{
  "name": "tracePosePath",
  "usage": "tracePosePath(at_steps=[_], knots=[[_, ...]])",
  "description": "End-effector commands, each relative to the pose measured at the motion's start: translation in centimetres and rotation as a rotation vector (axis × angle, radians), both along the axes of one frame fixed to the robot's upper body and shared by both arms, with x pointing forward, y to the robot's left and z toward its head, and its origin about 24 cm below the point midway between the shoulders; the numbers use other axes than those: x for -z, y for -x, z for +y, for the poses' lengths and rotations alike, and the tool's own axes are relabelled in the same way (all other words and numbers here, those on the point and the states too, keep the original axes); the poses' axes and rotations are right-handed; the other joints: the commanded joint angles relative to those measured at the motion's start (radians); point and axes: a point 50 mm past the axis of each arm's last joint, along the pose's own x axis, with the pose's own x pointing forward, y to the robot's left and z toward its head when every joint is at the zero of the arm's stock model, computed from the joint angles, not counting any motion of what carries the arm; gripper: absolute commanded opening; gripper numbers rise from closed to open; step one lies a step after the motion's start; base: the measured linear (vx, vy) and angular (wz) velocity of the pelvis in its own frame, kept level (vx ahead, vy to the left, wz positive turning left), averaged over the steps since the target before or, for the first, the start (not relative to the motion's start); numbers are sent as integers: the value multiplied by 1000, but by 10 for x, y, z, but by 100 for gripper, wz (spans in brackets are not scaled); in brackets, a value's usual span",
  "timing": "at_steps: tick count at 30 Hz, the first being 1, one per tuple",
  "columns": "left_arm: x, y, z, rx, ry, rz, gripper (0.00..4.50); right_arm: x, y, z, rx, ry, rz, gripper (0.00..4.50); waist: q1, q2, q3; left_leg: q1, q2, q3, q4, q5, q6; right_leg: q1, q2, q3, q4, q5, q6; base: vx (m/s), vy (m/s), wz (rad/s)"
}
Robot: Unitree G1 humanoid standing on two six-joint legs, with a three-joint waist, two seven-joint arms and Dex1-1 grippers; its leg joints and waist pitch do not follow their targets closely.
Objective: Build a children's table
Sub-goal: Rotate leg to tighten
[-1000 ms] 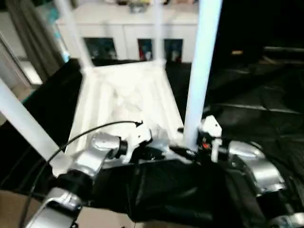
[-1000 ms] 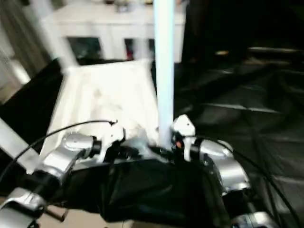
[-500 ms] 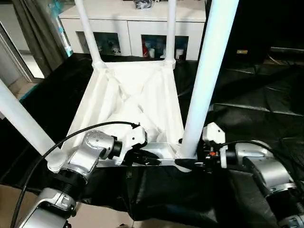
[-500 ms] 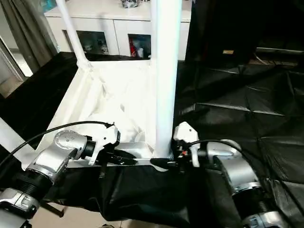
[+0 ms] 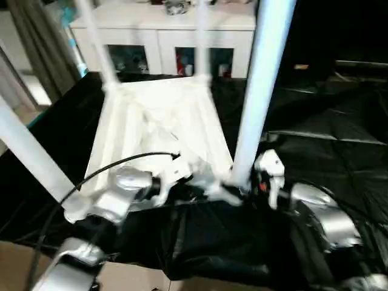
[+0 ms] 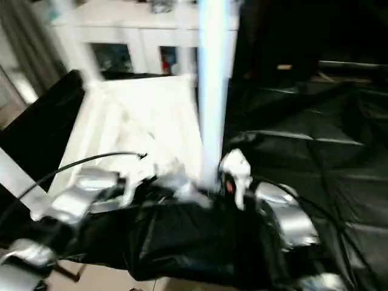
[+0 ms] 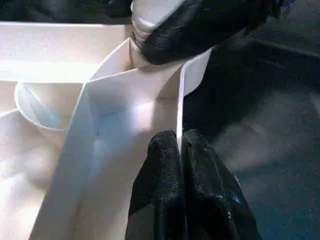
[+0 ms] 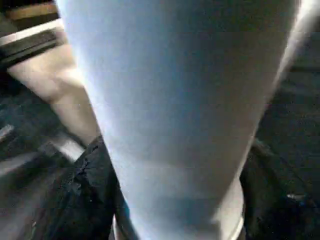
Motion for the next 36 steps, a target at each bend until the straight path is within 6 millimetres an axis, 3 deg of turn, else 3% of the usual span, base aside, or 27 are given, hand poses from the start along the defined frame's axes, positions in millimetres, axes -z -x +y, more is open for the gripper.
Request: tracePosePath(at_steps=[1, 5, 7, 8, 9, 10, 17, 18, 19, 22, 23, 24, 29, 31, 33, 36], knots=[[-2, -6, -15, -120, 78, -16, 0, 19, 1, 15, 97, 41, 72, 273, -11, -22, -42, 28, 47, -35, -81, -406, -20, 18, -53, 28, -101, -472, -153, 0, 0, 0], [-3, -5, -35, -116, 103, -15, 0, 22, -3, 37, 158, 61, 70, 273, -18, -19, -43, 26, 45, -36, -81, -410, -11, 16, -52, 28, -105, -480, -144, 0, 0, 0], [-3, -4, -37, -96, 102, -18, 0, 19, -2, 45, 118, 16, 64, 273, -22, -18, -43, 20, 44, -38, -84, -408, -4, 21, -52, 27, -104, -474, -137, 0, 0, 0], [-4, -2, -36, -59, 98, -22, 0, 12, -1, 51, 54, -48, 53, 308, -20, -19, -44, 24, 44, -35, -81, -412, 4, 17, -52, 29, -106, -476, -133, 0, 0, 0], [-4, -2, -34, -38, 97, -22, 0, 8, 0, 52, 21, -78, 51, 328, -20, -22, -45, 20, 45, -35, -80, -399, 14, 20, -53, 30, -105, -465, -135, 0, 0, 0], [-4, -2, -34, -38, 97, -22, 0, 8, 0, 52, 21, -78, 51, 342, -19, -19, -47, 16, 47, -36, -81, -375, 21, 23, -54, 31, -102, -438, -139, 0, 0, 0], [-3, 12, -11, 144, 82, 12, 0, -4, 11, 34, -254, -8, -2, 365, -9, -20, -53, 11, 51, -27, -72, -292, 67, 32, -53, 30, -86, -283, -194, 0, 0, 0], [-3, 13, -7, 162, 83, 20, 0, -7, 13, 29, -296, -8, -2, 365, -8, -27, -54, 11, 51, -26, -72, -283, 72, 33, -54, 29, -85, -278, -197, 51, -23, 4], [-4, 14, -4, 173, 88, 29, 0, -8, 15, 24, -327, -1, -4, 365, 1, -21, -58, 12, 55, -24, -68, -240, 88, 34, -53, 29, -77, -229, -212, 0, 0, 0], [-6, 17, 3, 213, 89, 53, 0, -12, 19, 12, -409, 20, 6, 365, 13, -24, -61, 7, 56, -21, -62, -177, 115, 36, -50, 26, -64, -137, -238, 0, 0, 0], [-7, 18, 8, 234, 84, 69, 0, -15, 20, 6, -433, 33, 6, 365, 15, -26, -61, 7, 55, -22, -62, -176, 114, 40, -52, 24, -64, -136, -240, 0, 0, 0], [-7, 19, 11, 249, 80, 78, 0, -17, 20, 2, -445, 35, 6, 365, 17, -22, -61, 7, 56, -20, -61, -173, 120, 36, -51, 25, -63, -134, -245, 0, 0, 0], [-8, 20, 21, 283, 67, 112, 0, -21, 23, -12, -490, 50, 19, 365, 22, -20, -56, 14, 59, -22, -67, -227, 92, 34, -51, 26, -69, -197, -248, 0, 0, 0], [-8, 21, 23, 292, 68, 121, 0, -22, 24, -16, -503, 55, 26, 339, 22, -19, -54, 14, 60, -23, -69, -245, 74, 35, -51, 27, -70, -205, -249, 0, 0, 0], [-8, 21, 24, 296, 73, 125, 0, -23, 24, -17, -506, 47, 27, 339, 22, -19, -54, 15, 59, -23, -70, -252, 69, 34, -51, 27, -70, -212, -248, 0, 0, 0], [-9, 22, 24, 301, 78, 131, 0, -24, 26, -16, -519, 31, 34, 303, 21, -19, -55, 14, 58, -23, -69, -243, 69, 37, -51, 27, -69, -192, -248, 0, 0, 0]])
